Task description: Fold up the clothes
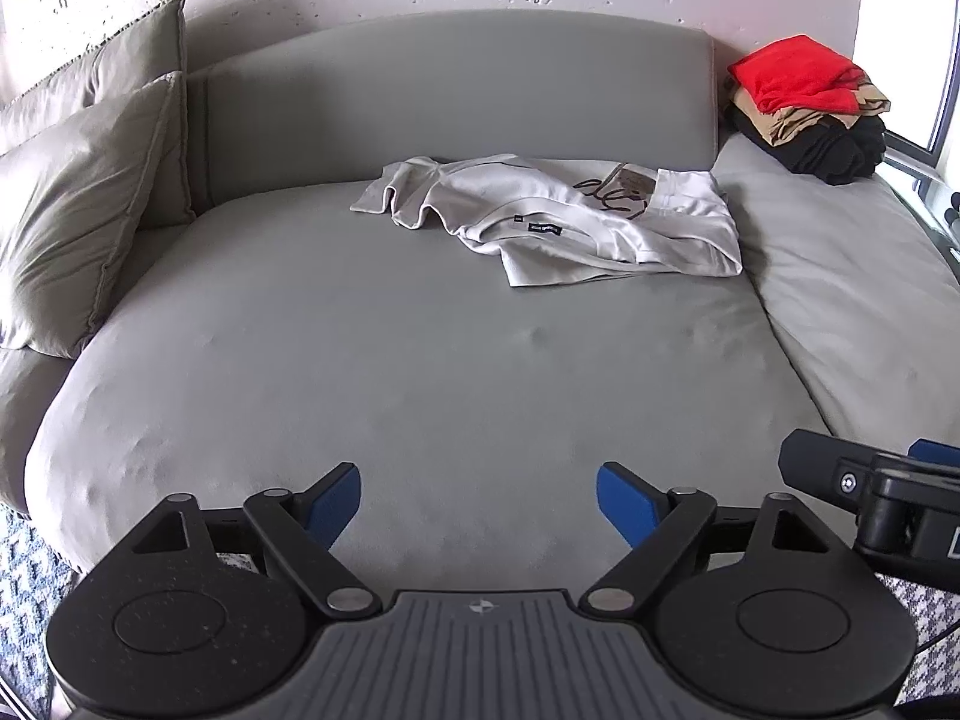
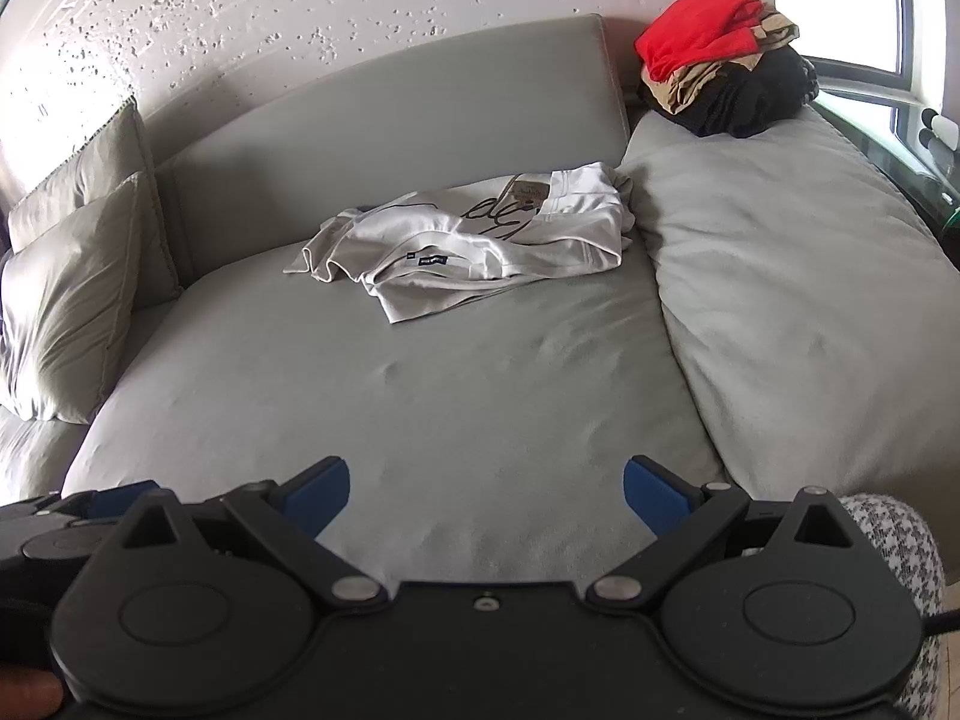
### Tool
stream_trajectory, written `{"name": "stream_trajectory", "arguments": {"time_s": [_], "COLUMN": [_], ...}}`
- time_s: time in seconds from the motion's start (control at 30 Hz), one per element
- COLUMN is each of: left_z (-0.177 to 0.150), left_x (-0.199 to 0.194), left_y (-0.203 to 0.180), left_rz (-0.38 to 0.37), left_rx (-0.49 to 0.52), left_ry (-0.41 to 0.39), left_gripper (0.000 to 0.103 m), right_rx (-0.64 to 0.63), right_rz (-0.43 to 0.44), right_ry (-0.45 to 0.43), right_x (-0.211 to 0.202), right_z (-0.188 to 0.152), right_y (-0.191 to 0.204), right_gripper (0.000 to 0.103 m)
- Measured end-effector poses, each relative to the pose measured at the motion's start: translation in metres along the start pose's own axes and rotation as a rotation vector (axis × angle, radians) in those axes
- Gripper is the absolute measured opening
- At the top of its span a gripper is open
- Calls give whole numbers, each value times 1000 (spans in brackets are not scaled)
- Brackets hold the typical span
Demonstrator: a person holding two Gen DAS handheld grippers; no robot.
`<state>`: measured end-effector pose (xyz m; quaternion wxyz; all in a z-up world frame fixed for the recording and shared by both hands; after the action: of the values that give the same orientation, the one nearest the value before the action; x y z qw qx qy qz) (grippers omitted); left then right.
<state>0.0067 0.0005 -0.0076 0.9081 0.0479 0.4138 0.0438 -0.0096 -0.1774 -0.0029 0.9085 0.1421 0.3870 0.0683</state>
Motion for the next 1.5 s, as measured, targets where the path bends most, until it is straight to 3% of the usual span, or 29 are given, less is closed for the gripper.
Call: {"name": "stream_trajectory", "arguments": {"time_s": [0.3, 0.6, 1.2, 1.37, 1.5], "left_z": [0, -5, -8, -10, -11], "left_x": [1, 3, 7, 6, 6], "left_y": [-1, -5, -2, -2, -3], "left_rz": [-33, -82, -76, -104, -56], "left_rx": [-11, 0, -31, -27, -13], "left_ry": [21, 38, 61, 65, 55], "left_gripper": [76, 57, 52, 43, 42], "right_rx": [-3, -8, 8, 14, 14], "right_rz": [1, 2, 7, 11, 16], "right_ry": [2, 4, -8, -9, -9], "right_x": [-1, 0, -1, -1, -2], "right_z": [0, -1, -2, -2, -1], "right_y": [0, 1, 0, 0, -1], "right_gripper": [99, 99, 99, 99, 99]}}
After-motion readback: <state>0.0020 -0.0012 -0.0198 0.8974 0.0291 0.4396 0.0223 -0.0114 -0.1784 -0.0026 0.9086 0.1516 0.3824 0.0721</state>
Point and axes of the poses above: each gripper's, at about its wrist camera, not at the fingertips, and x roughly the way its jaws point, y to its left, z to its top, the point moved 1 cm from there along x, roughly the way its jaws point, and after that the axes turned 4 degrees about z, right-handed, at the moved point
